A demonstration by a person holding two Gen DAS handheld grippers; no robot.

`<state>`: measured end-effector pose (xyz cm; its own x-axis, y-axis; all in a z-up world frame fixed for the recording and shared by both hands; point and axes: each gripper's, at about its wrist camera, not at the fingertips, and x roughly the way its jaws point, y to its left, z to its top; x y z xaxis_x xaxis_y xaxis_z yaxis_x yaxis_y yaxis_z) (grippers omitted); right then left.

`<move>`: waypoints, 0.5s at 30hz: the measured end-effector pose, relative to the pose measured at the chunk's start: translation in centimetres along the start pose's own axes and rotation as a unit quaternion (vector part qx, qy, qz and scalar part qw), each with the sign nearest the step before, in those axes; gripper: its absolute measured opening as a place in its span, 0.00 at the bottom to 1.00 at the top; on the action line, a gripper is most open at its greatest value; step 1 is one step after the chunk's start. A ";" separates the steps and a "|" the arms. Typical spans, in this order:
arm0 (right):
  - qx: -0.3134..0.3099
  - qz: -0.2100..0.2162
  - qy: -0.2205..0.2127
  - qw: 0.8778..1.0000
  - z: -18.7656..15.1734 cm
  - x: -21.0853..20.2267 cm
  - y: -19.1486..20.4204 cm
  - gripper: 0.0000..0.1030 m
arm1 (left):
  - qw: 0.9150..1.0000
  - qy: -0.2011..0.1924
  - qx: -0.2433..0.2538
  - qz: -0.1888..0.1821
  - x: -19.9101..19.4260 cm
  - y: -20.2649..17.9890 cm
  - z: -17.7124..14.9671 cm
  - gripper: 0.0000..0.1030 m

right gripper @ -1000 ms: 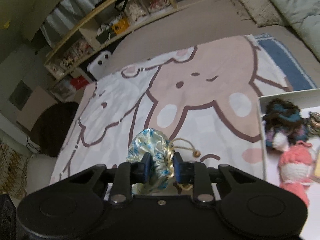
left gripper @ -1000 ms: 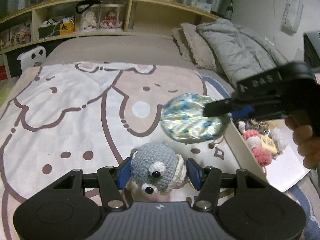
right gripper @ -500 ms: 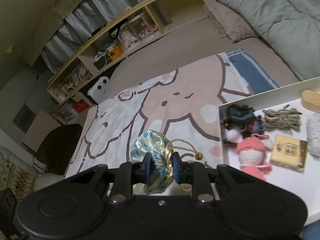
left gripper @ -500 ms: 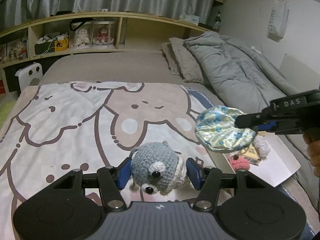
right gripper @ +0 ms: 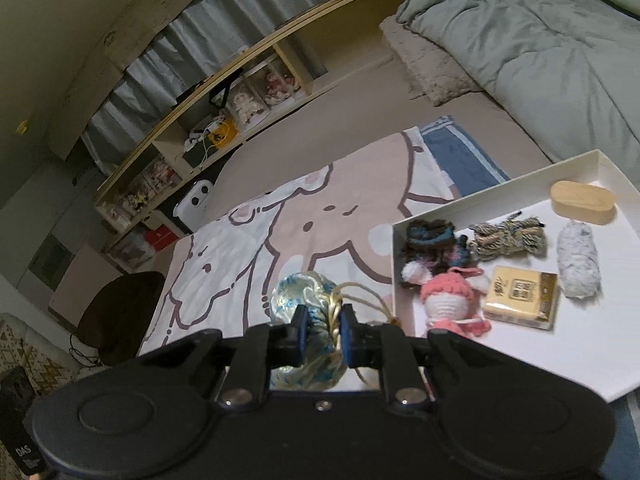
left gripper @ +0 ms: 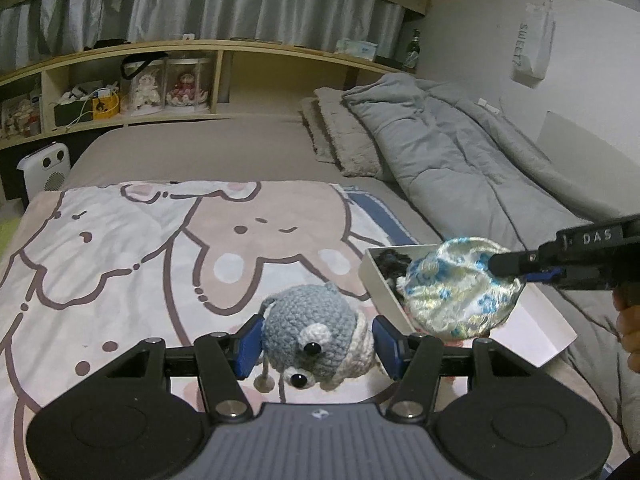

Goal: Organize objects

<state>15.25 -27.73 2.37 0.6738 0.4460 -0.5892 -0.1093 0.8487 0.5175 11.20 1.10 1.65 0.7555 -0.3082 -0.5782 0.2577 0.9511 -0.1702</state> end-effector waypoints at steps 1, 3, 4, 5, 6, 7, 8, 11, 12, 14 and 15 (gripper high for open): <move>0.001 0.002 0.002 1.000 -0.2 -0.1 -0.1 0.16 | 1.000 -0.001 0.000 -0.001 -0.1 -0.2 0.0 0.57; 0.003 0.012 0.010 1.000 -0.6 -0.3 -0.2 0.16 | 1.000 -0.004 -0.001 -0.001 -0.5 -0.4 0.1 0.57; 0.004 0.017 0.018 1.000 -1.0 -0.2 -0.2 0.16 | 1.000 -0.005 -0.002 0.000 -0.7 -0.3 0.1 0.57; 0.005 0.023 0.028 0.999 -1.5 0.0 -0.1 0.16 | 1.000 -0.006 -0.004 0.002 -0.9 -0.3 0.0 0.57; 0.005 0.030 0.040 0.999 -2.1 0.3 0.0 0.16 | 1.000 -0.007 -0.008 0.004 -1.1 -0.1 -0.1 0.57; 0.003 0.037 0.052 0.998 -2.6 0.6 0.2 0.16 | 1.000 -0.009 -0.012 0.005 -1.4 0.1 -0.1 0.57; 0.003 0.044 0.068 0.997 -3.3 1.2 0.3 0.16 | 1.000 -0.010 -0.016 0.007 -1.6 0.3 -0.1 0.57; -0.003 0.061 0.124 0.990 -5.6 3.4 1.0 0.16 | 0.999 -0.018 -0.030 0.013 -2.2 1.0 -0.1 0.57; -0.011 0.063 0.142 0.988 -6.5 4.3 1.3 0.16 | 0.999 -0.020 -0.033 0.014 -2.4 1.3 -0.1 0.57; -0.028 0.052 0.171 0.984 -8.2 5.8 1.9 0.17 | 0.999 -0.024 -0.038 0.017 -2.5 1.7 -0.1 0.57; -0.040 0.042 0.182 0.982 -8.9 6.6 2.2 0.17 | 0.999 -0.024 -0.040 0.018 -2.5 1.9 -0.1 0.57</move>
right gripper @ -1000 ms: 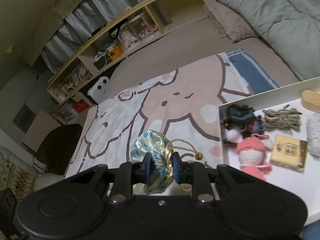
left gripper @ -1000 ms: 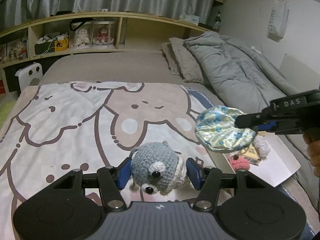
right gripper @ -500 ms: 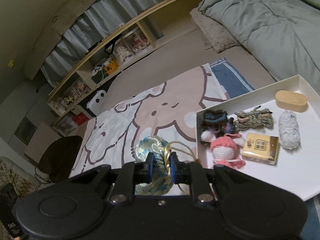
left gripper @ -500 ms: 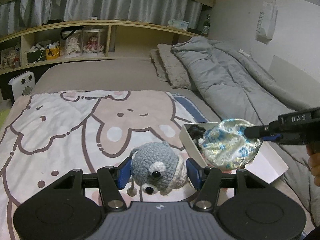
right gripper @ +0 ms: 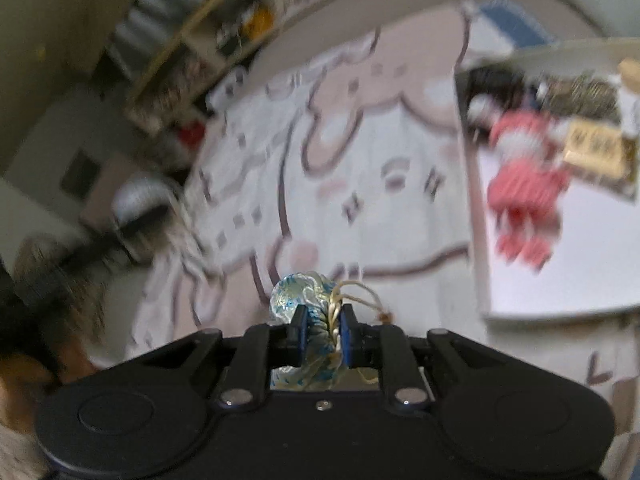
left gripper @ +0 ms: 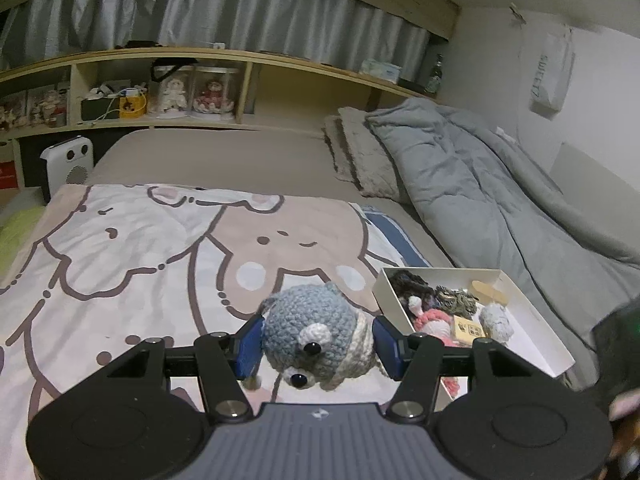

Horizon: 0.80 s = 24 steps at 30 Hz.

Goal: Organize objects

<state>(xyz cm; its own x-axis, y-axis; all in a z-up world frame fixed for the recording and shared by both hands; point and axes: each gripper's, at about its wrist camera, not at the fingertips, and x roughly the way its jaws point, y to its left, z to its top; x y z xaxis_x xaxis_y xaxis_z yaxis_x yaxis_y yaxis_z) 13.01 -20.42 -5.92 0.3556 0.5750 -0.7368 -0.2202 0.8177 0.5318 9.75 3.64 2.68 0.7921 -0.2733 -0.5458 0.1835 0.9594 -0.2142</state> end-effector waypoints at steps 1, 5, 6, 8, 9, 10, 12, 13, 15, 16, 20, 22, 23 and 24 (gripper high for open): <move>-0.011 -0.014 0.010 1.000 -0.3 0.9 0.2 0.17 | 1.000 0.000 -0.001 0.001 0.0 0.1 0.0 0.57; -0.040 -0.060 0.021 0.997 -0.9 2.7 0.5 0.23 | 1.000 0.002 -0.005 0.001 0.3 0.8 -0.1 0.57; -0.040 -0.067 0.019 0.997 -1.0 2.9 0.5 0.32 | 1.000 0.003 -0.005 0.001 0.4 1.0 -0.1 0.57; -0.037 -0.068 0.018 0.997 -1.2 3.0 0.3 0.57 | 1.000 0.005 -0.006 -0.001 0.6 1.2 -0.1 0.57; -0.037 -0.068 0.015 0.997 -1.4 3.0 0.3 0.76 | 1.000 0.006 -0.007 -0.003 0.6 1.3 -0.2 0.57; -0.042 -0.070 0.013 0.997 -1.7 3.0 0.6 0.82 | 1.000 0.007 -0.006 -0.004 0.7 1.4 -0.2 0.57; -0.064 -0.079 0.017 0.995 -2.1 3.4 1.3 0.92 | 1.000 0.009 -0.006 -0.005 0.9 1.4 -0.2 0.57; -0.081 -0.087 0.022 0.993 -2.5 3.7 1.8 0.93 | 1.000 0.011 -0.006 -0.005 0.9 1.4 -0.3 0.57; -0.115 -0.107 0.029 0.987 -3.1 4.4 2.9 0.96 | 1.000 0.012 -0.005 -0.007 1.0 1.3 -0.4 0.57; -0.136 -0.117 0.032 0.983 -3.4 4.8 3.5 0.97 | 1.000 0.013 -0.005 -0.008 1.1 1.3 -0.4 0.57; -0.255 -0.178 0.026 0.950 -5.3 6.2 6.2 0.98 | 1.000 0.014 -0.005 -0.011 1.2 1.2 -0.5 0.57; -0.302 -0.202 0.018 0.931 -6.2 6.6 7.1 0.99 | 1.000 0.015 -0.006 -0.012 1.3 1.3 -0.4 0.57; -0.316 -0.208 0.016 0.925 -6.5 6.7 7.3 0.99 | 1.000 0.016 -0.007 -0.012 1.3 1.3 -0.5 0.57; -0.321 -0.208 0.015 0.924 -6.6 6.6 7.5 1.00 | 1.000 0.016 -0.007 -0.012 1.3 1.4 -0.5 0.57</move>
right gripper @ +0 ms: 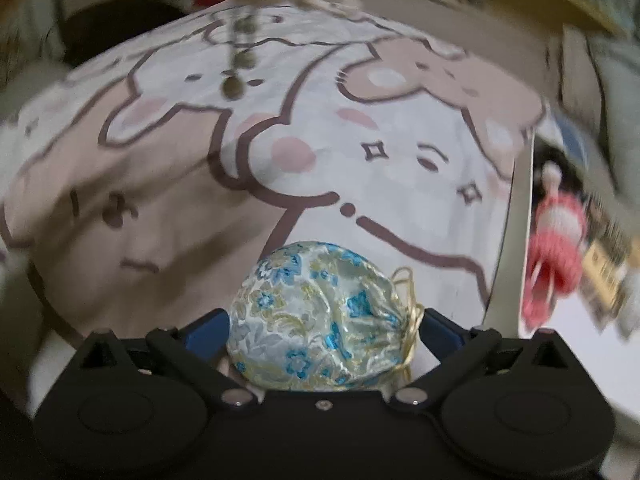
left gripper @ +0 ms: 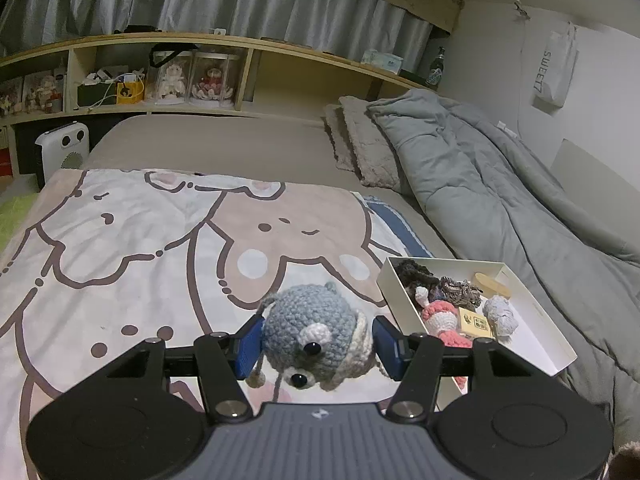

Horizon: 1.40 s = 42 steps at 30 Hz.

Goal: Organize objects

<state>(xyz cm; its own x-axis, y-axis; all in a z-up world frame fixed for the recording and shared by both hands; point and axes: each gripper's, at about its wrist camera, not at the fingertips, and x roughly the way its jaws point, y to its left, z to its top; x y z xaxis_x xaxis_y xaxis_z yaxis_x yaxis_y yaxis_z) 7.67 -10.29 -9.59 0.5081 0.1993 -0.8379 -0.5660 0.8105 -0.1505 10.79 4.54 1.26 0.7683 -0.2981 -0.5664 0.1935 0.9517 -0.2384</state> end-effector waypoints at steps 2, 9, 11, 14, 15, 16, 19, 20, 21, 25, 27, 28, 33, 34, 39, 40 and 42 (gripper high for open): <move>0.004 0.005 0.000 1.000 0.2 -0.1 0.3 1.00 | 1.000 0.001 0.000 -0.001 0.1 0.0 0.0 0.57; 0.016 -0.016 0.025 0.999 0.5 1.8 0.7 1.00 | 1.000 0.005 -0.001 -0.002 0.4 0.1 0.0 0.57; 0.029 -0.010 0.029 0.999 0.4 2.1 0.3 1.00 | 1.000 0.007 -0.002 -0.001 0.5 0.2 -0.1 0.57; 0.061 0.010 0.036 0.997 0.3 2.1 -0.7 0.93 | 1.000 0.009 -0.003 0.000 0.7 0.3 -0.2 0.57; 0.067 0.012 0.038 0.997 0.3 2.1 -0.8 0.91 | 1.000 0.010 -0.003 0.001 0.7 0.3 -0.2 0.57; 0.071 0.013 0.038 0.997 0.3 2.1 -0.9 0.90 | 1.000 0.010 -0.003 0.001 0.7 0.3 -0.2 0.57; 0.069 0.015 0.033 0.997 0.3 1.6 -1.0 0.88 | 1.000 0.010 -0.003 0.001 0.7 0.3 -0.2 0.57; 0.069 0.016 0.028 0.997 0.4 1.3 -1.1 0.87 | 1.000 0.009 -0.003 0.002 0.6 0.4 -0.2 0.57; 0.070 0.018 0.021 0.997 0.5 0.9 -1.2 0.87 | 1.000 0.007 -0.003 0.002 0.6 0.4 -0.2 0.57; 0.086 0.029 -0.019 0.996 1.2 -1.5 -2.2 0.87 | 1.000 -0.001 -0.004 0.005 0.3 0.3 0.0 0.57; 0.099 0.029 -0.040 0.994 1.6 -2.8 -2.9 0.87 | 1.000 -0.004 -0.003 0.006 0.2 0.2 0.1 0.57; 0.106 0.028 -0.049 0.993 1.7 -3.5 -3.3 0.87 | 1.000 -0.006 -0.003 0.006 0.1 0.1 0.1 0.57; 0.132 0.028 -0.083 0.987 2.0 -6.8 -6.1 0.87 | 1.000 -0.011 0.003 0.003 -0.2 -0.6 0.4 0.57; 0.136 0.025 -0.087 0.987 2.0 -7.4 -6.8 0.87 | 1.000 -0.013 0.005 0.000 -0.2 -0.9 0.5 0.57; 0.170 0.014 -0.100 0.980 1.4 -9.5 -11.0 0.87 | 1.000 -0.008 0.011 -0.015 -0.2 -2.6 0.8 0.57; 0.174 0.009 -0.102 0.979 1.2 -9.9 -11.9 0.87 | 1.000 -0.007 0.016 -0.016 -0.1 -3.1 0.8 0.57; 0.183 -0.004 -0.105 0.977 0.7 -10.6 -13.9 0.87 | 1.000 -0.004 0.022 -0.022 0.2 -4.1 0.8 0.57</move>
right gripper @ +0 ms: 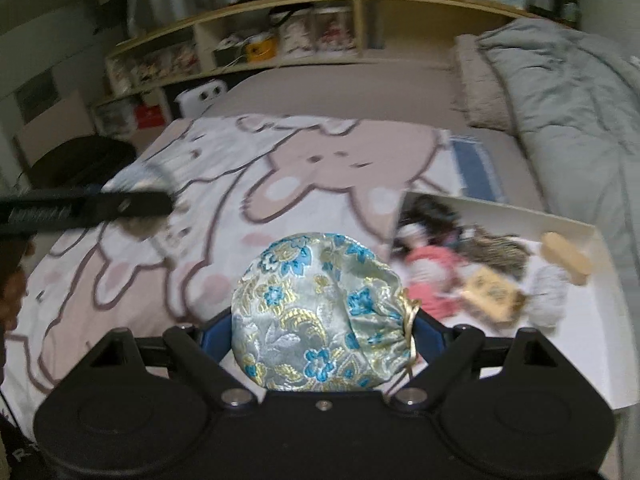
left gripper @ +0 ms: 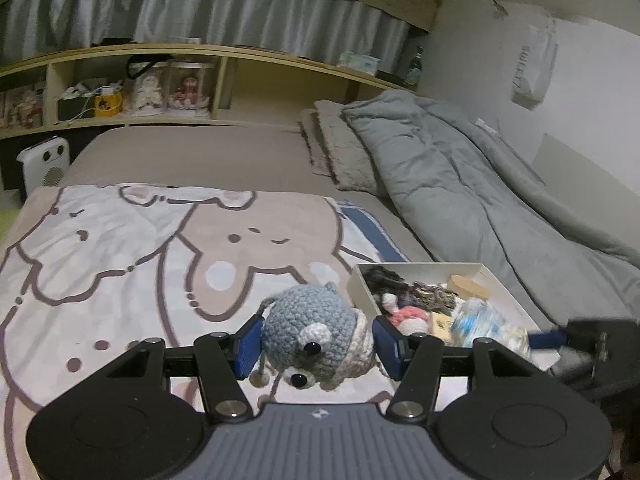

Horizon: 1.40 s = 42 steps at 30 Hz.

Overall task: Organize objects
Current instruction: 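Carry the snail and floral pouch over the white tray with both tools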

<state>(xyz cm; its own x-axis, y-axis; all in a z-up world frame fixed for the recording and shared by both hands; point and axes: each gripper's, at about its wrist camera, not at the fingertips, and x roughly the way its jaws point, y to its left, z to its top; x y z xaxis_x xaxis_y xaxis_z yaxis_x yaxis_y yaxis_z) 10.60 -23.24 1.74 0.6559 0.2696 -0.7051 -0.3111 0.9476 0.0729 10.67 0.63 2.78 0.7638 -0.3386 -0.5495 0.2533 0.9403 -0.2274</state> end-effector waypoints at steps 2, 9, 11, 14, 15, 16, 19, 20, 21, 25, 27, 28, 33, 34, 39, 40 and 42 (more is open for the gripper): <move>0.004 -0.016 -0.006 1.000 0.5 -0.6 -1.9 0.87 | 1.000 0.000 0.003 -0.009 0.5 -1.1 0.2 0.57; 0.036 -0.054 -0.026 0.998 1.4 -2.1 -8.1 0.87 | 0.998 -0.007 0.032 -0.044 2.8 -5.8 1.1 0.57; 0.050 -0.059 -0.030 0.997 1.3 -2.2 -9.7 0.87 | 0.998 -0.010 0.034 -0.055 3.6 -7.2 1.4 0.57; 0.067 -0.067 -0.032 0.995 0.9 -1.9 -12.0 0.87 | 0.997 -0.010 0.040 -0.070 4.9 -9.2 1.5 0.57; 0.073 -0.070 -0.031 0.994 0.7 -1.9 -12.6 0.87 | 0.996 -0.008 0.041 -0.076 5.4 -9.8 1.5 0.57; 0.080 -0.072 -0.030 0.994 0.4 -1.7 -13.4 0.87 | 0.996 -0.006 0.040 -0.082 5.9 -10.4 1.4 0.57; 0.097 -0.076 -0.021 0.992 -0.6 -1.1 -15.2 0.87 | 0.994 0.005 0.040 -0.102 7.6 -12.3 1.0 0.57; 0.100 -0.078 -0.018 0.992 -0.9 -0.9 -15.6 0.87 | 0.993 0.011 0.041 -0.106 8.2 -12.8 0.9 0.57; 0.104 -0.080 -0.015 0.991 -1.3 -0.7 -16.2 0.87 | 0.993 0.017 0.042 -0.110 8.8 -13.4 0.6 0.57; 0.115 -0.081 0.001 0.990 -3.0 0.5 -18.0 0.87 | 0.990 0.045 0.049 -0.121 11.5 -15.6 -0.7 0.57; 0.121 -0.083 0.010 0.989 -3.9 1.1 -18.8 0.87 | 0.989 0.060 0.053 -0.124 12.8 -16.6 -1.5 0.57; 0.123 -0.085 0.014 0.989 -4.3 1.5 -19.2 0.87 | 0.988 0.068 0.054 -0.125 13.3 -16.9 -1.8 0.57; 0.123 -0.098 0.029 0.987 -5.8 2.5 -20.6 0.87 | 0.985 0.101 0.065 -0.126 16.1 -18.4 -3.6 0.57; 0.124 -0.100 0.031 0.987 -6.0 2.7 -20.9 0.87 | 0.984 0.105 0.068 -0.124 16.6 -18.7 -3.8 0.57; 0.122 -0.097 0.039 0.987 -6.5 3.7 -21.5 0.87 | 0.984 0.121 0.074 -0.109 18.5 -19.0 -4.8 0.57; 0.118 -0.098 0.040 0.987 -6.5 3.8 -21.4 0.87 | 0.983 0.124 0.076 -0.108 18.7 -19.1 -4.9 0.59; 0.117 -0.100 0.038 0.987 -6.5 4.0 -21.4 0.88 | 0.982 0.130 0.084 -0.109 19.1 -19.3 -5.3 0.65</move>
<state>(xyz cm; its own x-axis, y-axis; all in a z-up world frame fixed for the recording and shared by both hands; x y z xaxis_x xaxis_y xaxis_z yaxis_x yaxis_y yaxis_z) 15.41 -43.52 -7.24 0.6315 0.0679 -0.7724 -0.0072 0.9966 0.0817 17.17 -24.20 -7.58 0.5085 -0.5096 -0.6941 0.5057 0.8291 -0.2382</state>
